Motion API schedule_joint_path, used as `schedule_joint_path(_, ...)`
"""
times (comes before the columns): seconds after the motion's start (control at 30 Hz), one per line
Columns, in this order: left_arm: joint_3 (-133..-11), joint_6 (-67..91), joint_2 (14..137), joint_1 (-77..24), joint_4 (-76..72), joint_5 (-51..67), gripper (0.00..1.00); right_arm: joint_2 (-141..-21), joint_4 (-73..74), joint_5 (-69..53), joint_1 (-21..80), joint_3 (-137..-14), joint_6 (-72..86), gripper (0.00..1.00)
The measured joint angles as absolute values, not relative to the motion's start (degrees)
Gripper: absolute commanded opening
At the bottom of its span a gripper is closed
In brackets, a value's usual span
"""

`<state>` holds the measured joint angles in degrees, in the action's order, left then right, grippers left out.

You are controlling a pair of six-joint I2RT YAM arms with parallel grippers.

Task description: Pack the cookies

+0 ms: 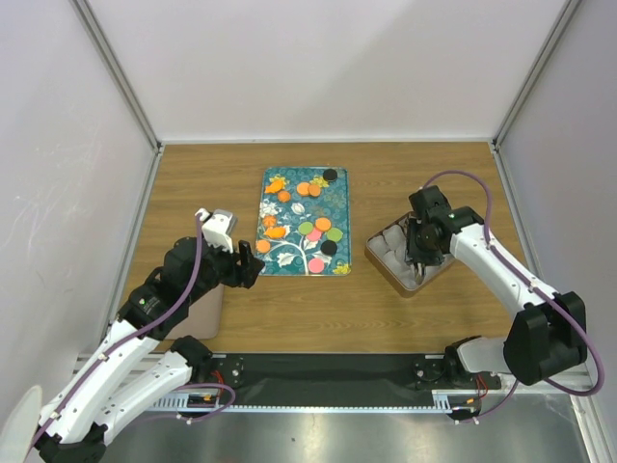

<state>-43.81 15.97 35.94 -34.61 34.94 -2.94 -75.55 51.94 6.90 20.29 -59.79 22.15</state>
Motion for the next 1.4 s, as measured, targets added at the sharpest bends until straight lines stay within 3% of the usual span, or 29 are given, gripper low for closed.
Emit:
schedule_joint_path(0.43, -43.81, 15.97, 36.38, -34.61, 34.94, -3.09, 0.68, -75.96, 50.24, 5.67, 18.65, -59.79, 20.78, 0.47)
schedule_joint_path(1.1, -43.81, 15.97, 36.38, -34.61, 34.94, -3.29, 0.68, -75.96, 50.17, 5.1, 18.24, -59.79, 20.43, 0.5)
schedule_joint_path(1.4, -43.81, 15.97, 36.38, -34.61, 34.94, -3.31, 0.68, -72.51, 52.97, 3.29, 18.15, -61.32, 20.51, 0.46)
